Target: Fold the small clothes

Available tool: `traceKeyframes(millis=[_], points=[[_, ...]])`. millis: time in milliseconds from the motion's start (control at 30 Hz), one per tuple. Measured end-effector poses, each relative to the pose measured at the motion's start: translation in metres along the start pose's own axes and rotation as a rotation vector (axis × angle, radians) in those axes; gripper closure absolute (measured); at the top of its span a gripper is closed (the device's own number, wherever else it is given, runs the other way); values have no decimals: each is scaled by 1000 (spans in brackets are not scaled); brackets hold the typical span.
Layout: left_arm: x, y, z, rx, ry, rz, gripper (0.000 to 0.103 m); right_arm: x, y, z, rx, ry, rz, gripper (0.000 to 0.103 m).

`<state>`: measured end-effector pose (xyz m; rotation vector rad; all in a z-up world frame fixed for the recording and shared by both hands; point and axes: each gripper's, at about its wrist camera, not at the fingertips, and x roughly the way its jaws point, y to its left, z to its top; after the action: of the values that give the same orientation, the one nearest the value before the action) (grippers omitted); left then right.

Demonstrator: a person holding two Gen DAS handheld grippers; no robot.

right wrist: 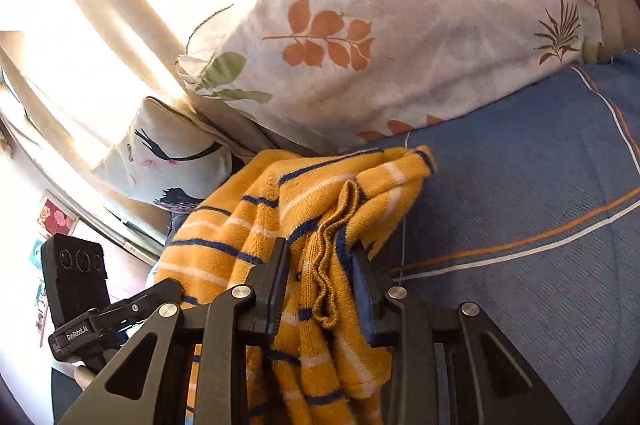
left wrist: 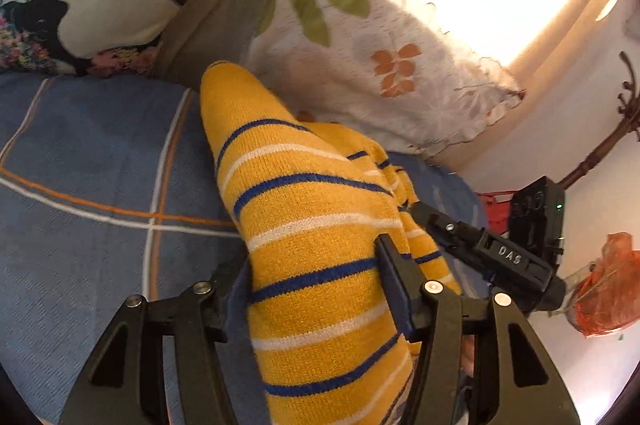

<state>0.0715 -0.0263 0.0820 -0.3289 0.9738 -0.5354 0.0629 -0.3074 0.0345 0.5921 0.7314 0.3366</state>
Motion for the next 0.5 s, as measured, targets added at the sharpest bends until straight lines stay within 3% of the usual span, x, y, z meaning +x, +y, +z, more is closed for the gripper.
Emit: traceKeyframes(millis=[67,100,200,367,500], points=[[9,14,-10,-16,43,101,45,7,-14,-6,8,11,-145,68],[7,24,-17,-29,51,113,45,7,-22,-10,13,14,-196,68],[-11,42,-32,-82,22,38,45,-9,-39,-15,84,0,-145,68],[-46,41,-54,-62,-95,72,41,-24,-16,-11,19,-24,-56,62],[-58,34,-67,-36,-122,64,39,10,9,-5,-44,14,-102,60]])
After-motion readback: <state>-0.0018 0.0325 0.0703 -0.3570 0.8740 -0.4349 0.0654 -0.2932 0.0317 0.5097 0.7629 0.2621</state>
